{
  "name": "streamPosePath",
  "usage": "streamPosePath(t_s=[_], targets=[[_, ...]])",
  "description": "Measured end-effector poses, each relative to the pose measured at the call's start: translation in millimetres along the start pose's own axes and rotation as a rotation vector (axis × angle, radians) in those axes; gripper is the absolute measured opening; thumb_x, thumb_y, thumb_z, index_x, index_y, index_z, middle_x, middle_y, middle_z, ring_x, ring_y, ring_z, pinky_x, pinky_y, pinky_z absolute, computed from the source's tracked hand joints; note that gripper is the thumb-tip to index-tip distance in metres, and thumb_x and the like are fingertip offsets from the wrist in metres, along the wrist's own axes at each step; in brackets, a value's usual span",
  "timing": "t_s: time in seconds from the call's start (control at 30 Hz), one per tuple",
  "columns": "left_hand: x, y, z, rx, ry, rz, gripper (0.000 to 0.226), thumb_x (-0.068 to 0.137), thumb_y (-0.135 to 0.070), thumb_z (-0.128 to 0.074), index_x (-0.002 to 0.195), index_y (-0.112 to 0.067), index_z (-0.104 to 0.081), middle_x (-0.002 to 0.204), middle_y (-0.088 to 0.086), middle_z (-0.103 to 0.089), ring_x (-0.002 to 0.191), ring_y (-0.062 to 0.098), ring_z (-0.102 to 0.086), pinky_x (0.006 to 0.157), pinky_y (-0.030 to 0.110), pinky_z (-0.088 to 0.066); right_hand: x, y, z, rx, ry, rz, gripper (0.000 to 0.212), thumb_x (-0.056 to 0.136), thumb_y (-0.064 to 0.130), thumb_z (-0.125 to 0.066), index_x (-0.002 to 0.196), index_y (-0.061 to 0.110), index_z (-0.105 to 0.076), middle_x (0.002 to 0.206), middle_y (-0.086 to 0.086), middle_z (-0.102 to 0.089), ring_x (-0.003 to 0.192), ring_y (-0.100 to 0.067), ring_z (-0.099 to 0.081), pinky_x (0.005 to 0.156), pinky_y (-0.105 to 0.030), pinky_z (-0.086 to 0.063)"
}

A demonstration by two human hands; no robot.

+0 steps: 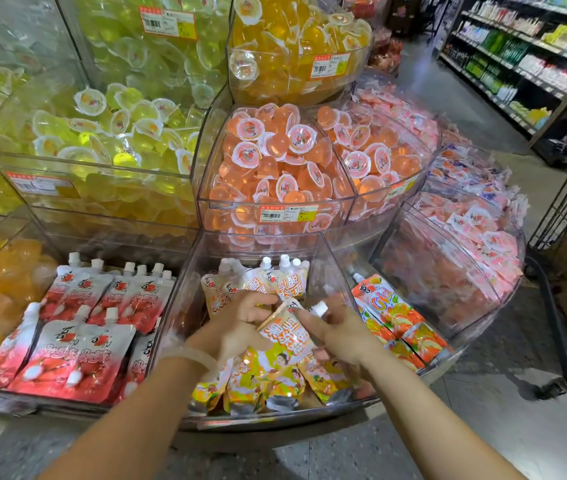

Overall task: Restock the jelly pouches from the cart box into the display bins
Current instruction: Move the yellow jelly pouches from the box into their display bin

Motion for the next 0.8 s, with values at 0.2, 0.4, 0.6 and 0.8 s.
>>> streamPosePath(t_s=[0.2,0.4,0.6,0.8], targets=[[3,-8,40,0.015,-0.203,-0.014,0.041,0.086,0.001,-0.063,0.119,-0.018,-0.049,0.114,0.011,-0.064,0.097,0.022,-0.059,0.08,0.03,-0.046,8,-3,-14,0.164,-0.014,-0.028,0.018,0.089,0.016,-0.064,0.078,0.015,-0.05,0.052,-0.005,-0.041,0.047,-0.013,-0.037,0.062,-0.038,-0.047],[-15,42,36,-0.326,-0.274,0.266,0.064,0.074,-0.05,-0.072,0.125,-0.019,-0.05,0.137,0.002,-0.048,0.124,0.034,-0.049,0.098,0.047,-0.045,7,-3,-28,0.384,-0.009,-0.094,0.013,0.09,0.018,-0.061,0.081,0.012,-0.054,0.064,-0.001,-0.05,0.055,-0.011,-0.049,0.044,-0.026,-0.055],[-21,53,21,-0.713,-0.288,0.301,0.05,0.091,-0.021,-0.06,0.133,-0.002,-0.043,0.131,0.021,-0.051,0.12,0.035,-0.053,0.08,0.033,-0.049,1,-7,-50,0.493,0.12,-0.254,0.006,0.087,0.008,-0.063,0.087,0.008,-0.057,0.075,-0.01,-0.069,0.053,-0.019,-0.067,0.05,-0.03,-0.058],[-24,60,44,-0.449,-0.351,0.311,0.02,0.091,-0.001,-0.056,0.111,0.0,-0.058,0.093,0.015,-0.064,0.08,0.025,-0.061,0.074,0.036,-0.051,-9,-29,-78,0.152,0.431,-0.348,0.024,0.089,0.036,-0.059,0.087,0.013,-0.061,0.065,-0.002,-0.071,0.059,-0.012,-0.069,0.06,-0.025,-0.057]])
Point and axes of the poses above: each hand's wrist, its own x-axis towards the middle knuckle, its own z-axis out of the back of the hand, y = z × x, the point moved 10 cm from there along x, towards the middle knuckle
